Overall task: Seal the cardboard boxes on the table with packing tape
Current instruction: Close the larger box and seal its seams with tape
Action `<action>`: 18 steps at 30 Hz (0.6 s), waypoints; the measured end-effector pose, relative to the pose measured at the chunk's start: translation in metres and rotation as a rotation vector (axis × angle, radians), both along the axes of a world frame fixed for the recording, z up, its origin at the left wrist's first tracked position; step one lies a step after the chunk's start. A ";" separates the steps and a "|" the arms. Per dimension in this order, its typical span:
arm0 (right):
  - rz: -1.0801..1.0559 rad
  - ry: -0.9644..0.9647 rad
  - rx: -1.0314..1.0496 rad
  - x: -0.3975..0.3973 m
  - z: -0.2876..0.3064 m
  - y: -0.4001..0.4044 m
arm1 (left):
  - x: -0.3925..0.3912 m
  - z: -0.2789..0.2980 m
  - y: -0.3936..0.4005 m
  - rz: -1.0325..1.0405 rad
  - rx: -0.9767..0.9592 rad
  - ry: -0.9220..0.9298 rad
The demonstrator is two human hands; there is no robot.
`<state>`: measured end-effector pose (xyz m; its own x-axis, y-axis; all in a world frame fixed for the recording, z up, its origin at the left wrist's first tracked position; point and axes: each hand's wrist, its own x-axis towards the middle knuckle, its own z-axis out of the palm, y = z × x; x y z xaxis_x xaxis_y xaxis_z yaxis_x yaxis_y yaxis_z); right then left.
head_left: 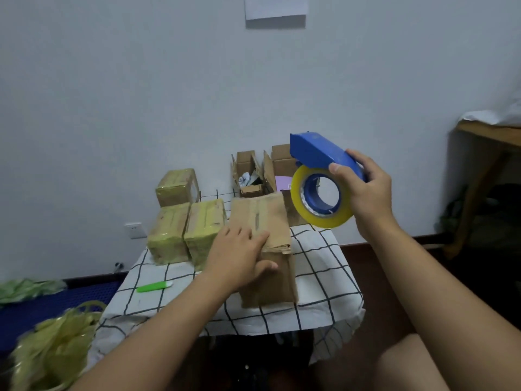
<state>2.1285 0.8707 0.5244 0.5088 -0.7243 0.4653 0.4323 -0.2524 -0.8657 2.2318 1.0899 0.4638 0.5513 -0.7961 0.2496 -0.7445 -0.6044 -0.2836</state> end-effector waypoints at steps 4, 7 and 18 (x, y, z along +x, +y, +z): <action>0.006 0.002 -0.008 0.000 0.002 0.003 | -0.006 -0.003 -0.021 0.065 -0.105 0.164; 0.005 0.021 -0.034 0.001 -0.004 0.002 | 0.013 -0.001 -0.022 0.107 0.009 0.445; 0.059 0.075 -0.094 0.011 -0.023 0.013 | 0.028 -0.001 -0.020 -0.040 0.004 0.398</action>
